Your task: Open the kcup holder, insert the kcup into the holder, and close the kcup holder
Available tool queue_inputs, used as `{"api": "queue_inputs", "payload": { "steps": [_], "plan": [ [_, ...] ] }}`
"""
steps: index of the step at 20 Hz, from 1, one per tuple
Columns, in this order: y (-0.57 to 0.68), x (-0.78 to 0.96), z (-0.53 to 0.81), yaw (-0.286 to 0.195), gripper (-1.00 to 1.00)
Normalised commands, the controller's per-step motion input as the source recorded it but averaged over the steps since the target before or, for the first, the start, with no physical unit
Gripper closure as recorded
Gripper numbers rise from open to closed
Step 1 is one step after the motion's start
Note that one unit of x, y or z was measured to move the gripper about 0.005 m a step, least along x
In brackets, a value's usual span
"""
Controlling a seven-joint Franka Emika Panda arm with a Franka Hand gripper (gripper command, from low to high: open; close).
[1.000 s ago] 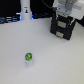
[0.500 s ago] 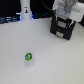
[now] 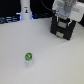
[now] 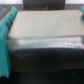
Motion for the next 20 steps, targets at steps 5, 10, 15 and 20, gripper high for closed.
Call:
{"api": "queue_inputs", "payload": {
  "steps": [5, 10, 15, 20],
  "plan": [
    [-0.13, 0.61, 0.26, -0.054, 1.0],
    [-0.21, 0.83, 0.27, -0.082, 1.0],
    [-0.2, 0.92, 0.27, -0.067, 1.0],
    [-0.26, 0.99, 0.1, -0.053, 1.0]
  ]
}}
